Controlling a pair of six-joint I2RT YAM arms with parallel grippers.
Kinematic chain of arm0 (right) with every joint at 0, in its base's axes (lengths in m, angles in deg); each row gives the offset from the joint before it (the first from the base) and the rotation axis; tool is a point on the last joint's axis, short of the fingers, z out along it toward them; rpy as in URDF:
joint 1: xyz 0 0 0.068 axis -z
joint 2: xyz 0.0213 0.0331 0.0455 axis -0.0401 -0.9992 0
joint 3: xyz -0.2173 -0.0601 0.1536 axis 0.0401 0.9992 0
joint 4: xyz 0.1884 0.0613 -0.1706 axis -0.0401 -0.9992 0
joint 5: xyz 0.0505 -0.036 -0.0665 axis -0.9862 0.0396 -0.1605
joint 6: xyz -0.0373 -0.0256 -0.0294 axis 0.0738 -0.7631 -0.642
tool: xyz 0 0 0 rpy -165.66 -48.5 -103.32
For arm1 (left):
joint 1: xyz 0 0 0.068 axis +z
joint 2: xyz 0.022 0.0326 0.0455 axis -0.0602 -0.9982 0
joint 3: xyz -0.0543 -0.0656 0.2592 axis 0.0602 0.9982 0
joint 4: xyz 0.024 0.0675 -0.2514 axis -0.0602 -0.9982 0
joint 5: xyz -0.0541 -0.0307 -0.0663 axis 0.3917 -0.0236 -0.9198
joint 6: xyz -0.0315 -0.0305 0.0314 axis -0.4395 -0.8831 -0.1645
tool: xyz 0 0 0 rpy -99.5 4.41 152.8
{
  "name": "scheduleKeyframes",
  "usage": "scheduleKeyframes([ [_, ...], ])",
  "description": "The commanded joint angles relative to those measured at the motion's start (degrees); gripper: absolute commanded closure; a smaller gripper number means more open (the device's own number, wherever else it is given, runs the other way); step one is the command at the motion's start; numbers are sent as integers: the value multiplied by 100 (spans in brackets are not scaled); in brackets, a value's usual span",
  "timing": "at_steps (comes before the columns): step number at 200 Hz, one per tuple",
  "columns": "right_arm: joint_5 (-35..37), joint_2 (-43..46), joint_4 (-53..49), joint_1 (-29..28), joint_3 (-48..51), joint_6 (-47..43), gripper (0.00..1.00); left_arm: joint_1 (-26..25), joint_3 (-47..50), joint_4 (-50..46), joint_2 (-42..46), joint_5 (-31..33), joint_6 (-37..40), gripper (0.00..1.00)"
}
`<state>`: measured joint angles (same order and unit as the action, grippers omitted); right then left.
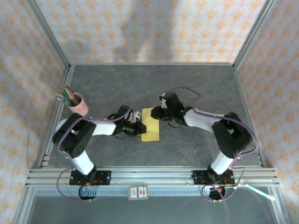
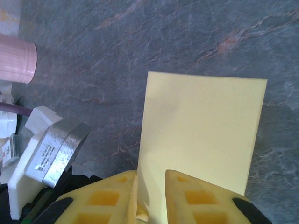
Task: Fold a paper plane with a square sheet of paper (pick it up from the middle)
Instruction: First fold in half a square sheet of paper at the center of the table.
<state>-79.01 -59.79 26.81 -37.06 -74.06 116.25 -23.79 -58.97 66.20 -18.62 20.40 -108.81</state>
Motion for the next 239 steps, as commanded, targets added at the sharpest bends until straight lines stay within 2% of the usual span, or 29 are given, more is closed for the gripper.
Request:
scheduleKeyframes([
  [1,-23,11,-46,142,-170,65,78,60,-411,-177,-416,641,864,79],
  [23,-90,-20,-26,181,-205,93,78,61,-605,-185,-237,529,822,77],
  [57,-122,-50,-20,188,-194,76,77,57,-342,199,354,382,358,70],
  [77,-186,-102,34,189,-170,72,77,61,-203,170,500,489,244,70],
  [170,-311,-270,0,189,-257,-23,77,136,-164,348,-31,422,13,79],
  [239,-443,-468,-27,182,-387,-39,77,195,-20,482,-167,395,-34,82],
])
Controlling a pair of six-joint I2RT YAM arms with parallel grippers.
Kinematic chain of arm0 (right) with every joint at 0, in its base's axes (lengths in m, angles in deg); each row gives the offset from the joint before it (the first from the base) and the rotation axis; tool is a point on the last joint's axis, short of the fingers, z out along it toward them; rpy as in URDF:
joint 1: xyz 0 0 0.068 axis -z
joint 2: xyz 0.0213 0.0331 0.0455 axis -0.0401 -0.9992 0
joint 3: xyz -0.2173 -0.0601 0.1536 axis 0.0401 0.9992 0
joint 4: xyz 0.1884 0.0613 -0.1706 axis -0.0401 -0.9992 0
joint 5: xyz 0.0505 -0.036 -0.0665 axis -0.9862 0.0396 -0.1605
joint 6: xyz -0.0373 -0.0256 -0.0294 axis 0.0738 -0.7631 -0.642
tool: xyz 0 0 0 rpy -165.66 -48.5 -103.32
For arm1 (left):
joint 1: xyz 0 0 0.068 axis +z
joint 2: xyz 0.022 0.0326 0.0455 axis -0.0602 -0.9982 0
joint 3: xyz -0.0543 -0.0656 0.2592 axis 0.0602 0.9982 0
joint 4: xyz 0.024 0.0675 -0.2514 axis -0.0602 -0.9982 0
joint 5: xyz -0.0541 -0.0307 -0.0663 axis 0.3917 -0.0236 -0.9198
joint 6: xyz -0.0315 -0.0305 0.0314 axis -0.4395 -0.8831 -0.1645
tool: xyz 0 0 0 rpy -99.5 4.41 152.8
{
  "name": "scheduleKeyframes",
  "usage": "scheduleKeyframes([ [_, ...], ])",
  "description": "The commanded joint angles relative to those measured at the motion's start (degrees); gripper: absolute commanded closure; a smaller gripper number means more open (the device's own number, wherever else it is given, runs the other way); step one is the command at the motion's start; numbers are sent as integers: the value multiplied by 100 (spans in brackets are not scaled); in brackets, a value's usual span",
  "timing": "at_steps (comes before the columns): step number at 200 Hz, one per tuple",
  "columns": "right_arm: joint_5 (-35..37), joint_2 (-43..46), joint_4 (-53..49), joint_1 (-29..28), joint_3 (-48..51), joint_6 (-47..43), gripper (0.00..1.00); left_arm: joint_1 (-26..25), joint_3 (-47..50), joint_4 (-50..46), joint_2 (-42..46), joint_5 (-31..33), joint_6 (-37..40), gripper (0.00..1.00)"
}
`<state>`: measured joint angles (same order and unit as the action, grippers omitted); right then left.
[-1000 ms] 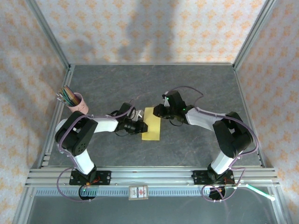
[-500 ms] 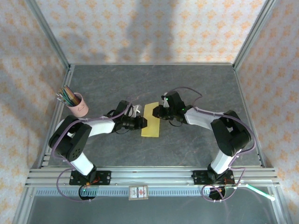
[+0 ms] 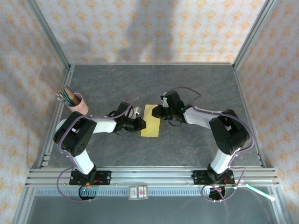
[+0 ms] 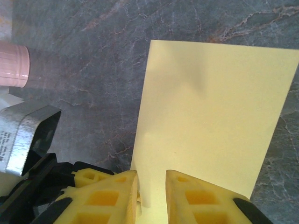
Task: Fold a paper plane with a square sheet of paper (pick it up from the middle)
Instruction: First fold in half a square sheet of paper at the center of the table.
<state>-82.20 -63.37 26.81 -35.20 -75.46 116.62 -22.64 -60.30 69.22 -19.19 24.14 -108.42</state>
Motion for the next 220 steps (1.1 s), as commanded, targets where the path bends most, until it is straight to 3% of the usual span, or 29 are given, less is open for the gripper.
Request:
scheduleKeyframes([
  [1,-133,-112,-22,-9,-253,-69,77,78,115,180,-110,21,-78,82],
  [161,-946,-1471,330,-434,-1118,481,81,116,389,280,-297,201,-141,87],
  [220,-710,-1985,-185,-373,-1616,71,83,119,457,62,-361,319,-23,88],
])
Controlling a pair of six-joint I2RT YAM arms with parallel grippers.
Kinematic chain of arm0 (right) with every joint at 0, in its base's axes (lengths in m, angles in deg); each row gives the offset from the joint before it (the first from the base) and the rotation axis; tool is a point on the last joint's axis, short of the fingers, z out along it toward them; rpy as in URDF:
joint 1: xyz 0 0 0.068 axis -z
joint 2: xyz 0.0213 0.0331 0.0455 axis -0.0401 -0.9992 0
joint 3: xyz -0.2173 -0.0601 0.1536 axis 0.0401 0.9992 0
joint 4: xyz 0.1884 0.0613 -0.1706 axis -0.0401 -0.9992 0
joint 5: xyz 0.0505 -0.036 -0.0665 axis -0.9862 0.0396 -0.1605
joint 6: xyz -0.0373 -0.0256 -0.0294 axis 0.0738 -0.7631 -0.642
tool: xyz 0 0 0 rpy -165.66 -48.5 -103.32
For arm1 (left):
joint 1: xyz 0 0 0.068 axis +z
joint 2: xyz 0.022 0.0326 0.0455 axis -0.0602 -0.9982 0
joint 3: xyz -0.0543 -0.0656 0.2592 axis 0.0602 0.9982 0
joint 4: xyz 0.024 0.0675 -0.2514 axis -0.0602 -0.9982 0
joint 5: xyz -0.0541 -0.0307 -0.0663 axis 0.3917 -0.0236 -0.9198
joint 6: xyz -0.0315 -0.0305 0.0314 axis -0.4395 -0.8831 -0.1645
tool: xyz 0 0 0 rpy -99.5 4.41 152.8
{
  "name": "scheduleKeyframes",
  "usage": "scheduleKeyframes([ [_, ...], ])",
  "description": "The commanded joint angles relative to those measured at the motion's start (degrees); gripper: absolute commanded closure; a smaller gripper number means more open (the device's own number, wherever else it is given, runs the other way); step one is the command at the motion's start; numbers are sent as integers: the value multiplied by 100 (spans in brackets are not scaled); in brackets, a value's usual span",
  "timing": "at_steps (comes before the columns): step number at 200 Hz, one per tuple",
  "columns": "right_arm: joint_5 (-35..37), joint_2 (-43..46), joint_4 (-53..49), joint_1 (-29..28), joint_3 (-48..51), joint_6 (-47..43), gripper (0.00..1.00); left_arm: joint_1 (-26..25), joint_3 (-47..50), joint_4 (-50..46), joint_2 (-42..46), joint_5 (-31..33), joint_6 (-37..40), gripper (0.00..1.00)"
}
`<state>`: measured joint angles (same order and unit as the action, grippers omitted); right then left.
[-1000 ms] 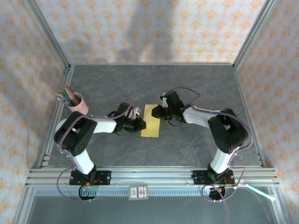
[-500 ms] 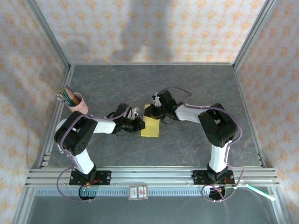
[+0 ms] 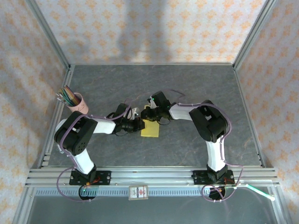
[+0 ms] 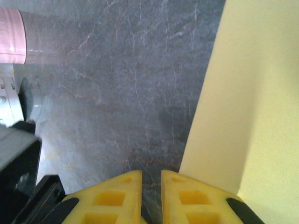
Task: Fold a paper plane with a square sheet of paper (pick it up from the middle)
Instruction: First fold in half a square sheet of paper at the center of the table.
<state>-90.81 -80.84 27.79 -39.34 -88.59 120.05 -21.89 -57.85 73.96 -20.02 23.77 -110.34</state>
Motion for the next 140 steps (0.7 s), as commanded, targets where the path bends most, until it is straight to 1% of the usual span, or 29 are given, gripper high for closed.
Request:
scheduleKeyframes([
  [1,159,-249,-287,39,-309,-282,83,41,213,-423,-280,361,174,88],
  [38,280,-531,-449,168,-595,-386,84,38,249,-752,-393,541,311,90],
  [43,287,-554,-467,181,-637,-382,84,43,258,-779,-417,550,476,90],
  [60,356,-656,-541,222,-790,-436,84,43,296,-838,-457,602,516,92],
  [96,394,-861,-654,318,-1114,-468,84,38,380,-830,-515,620,522,100],
  [118,421,-984,-719,353,-1312,-467,84,39,381,-872,-546,655,539,100],
  [140,430,-1125,-817,364,-1512,-478,84,30,305,-1114,-590,840,615,100],
])
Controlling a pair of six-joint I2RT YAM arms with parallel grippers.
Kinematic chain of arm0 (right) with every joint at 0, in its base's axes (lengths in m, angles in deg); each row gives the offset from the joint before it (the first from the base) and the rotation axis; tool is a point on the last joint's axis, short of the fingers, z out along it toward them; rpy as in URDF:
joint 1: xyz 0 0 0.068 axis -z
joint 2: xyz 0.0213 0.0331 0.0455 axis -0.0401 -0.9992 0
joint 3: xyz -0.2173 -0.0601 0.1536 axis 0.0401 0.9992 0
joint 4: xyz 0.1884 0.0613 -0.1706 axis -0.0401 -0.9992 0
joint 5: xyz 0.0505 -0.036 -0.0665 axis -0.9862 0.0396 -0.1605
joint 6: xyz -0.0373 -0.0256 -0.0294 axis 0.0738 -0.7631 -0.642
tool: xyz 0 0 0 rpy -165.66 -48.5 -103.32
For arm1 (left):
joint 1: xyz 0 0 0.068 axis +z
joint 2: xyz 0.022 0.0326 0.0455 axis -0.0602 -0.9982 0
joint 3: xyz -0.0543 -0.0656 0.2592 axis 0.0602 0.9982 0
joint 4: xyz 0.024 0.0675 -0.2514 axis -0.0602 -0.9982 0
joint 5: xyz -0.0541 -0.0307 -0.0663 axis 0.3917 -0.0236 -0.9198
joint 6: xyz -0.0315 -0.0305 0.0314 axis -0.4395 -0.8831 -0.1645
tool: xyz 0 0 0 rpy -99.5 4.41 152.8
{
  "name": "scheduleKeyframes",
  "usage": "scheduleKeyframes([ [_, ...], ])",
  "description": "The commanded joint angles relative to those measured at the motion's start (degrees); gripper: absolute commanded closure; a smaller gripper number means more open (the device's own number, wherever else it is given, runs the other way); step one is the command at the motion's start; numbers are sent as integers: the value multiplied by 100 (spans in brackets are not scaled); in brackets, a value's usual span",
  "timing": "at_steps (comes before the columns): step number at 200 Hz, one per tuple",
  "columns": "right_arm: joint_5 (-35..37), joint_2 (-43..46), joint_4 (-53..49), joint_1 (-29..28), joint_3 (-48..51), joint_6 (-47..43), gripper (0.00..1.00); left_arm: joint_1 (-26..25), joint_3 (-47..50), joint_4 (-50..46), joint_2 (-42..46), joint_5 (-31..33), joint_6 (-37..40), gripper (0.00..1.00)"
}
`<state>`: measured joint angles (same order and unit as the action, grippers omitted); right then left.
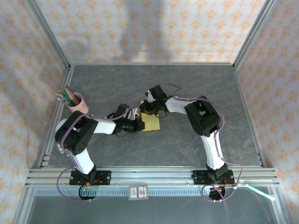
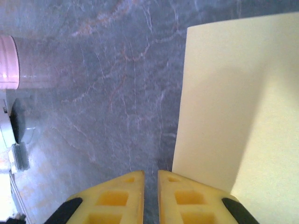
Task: Fold a paper plane with a square sheet of paper (pick it up from the middle)
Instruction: First fold in half a square sheet of paper at the center of the table.
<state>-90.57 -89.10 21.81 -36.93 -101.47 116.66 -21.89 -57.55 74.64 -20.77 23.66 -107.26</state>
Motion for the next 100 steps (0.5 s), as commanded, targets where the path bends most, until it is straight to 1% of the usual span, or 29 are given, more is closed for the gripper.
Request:
scheduleKeyframes([
  [1,406,-300,-224,123,-229,-142,84,30,273,-1193,-515,860,309,100],
  [18,414,-370,-278,123,-347,-149,84,32,220,-1363,-532,1028,319,100],
  [31,408,-399,-325,132,-388,-171,84,33,195,-1384,-519,1017,311,100],
  [55,371,-207,-136,123,-14,-60,84,31,288,-897,-97,599,68,100],
  [64,362,-89,-49,125,187,-13,84,36,326,-645,152,390,-242,100],
  [87,293,227,188,116,650,129,85,43,324,-248,761,-7,-597,86],
  [100,283,414,307,106,900,233,85,51,324,-164,1065,-104,-718,81],
])
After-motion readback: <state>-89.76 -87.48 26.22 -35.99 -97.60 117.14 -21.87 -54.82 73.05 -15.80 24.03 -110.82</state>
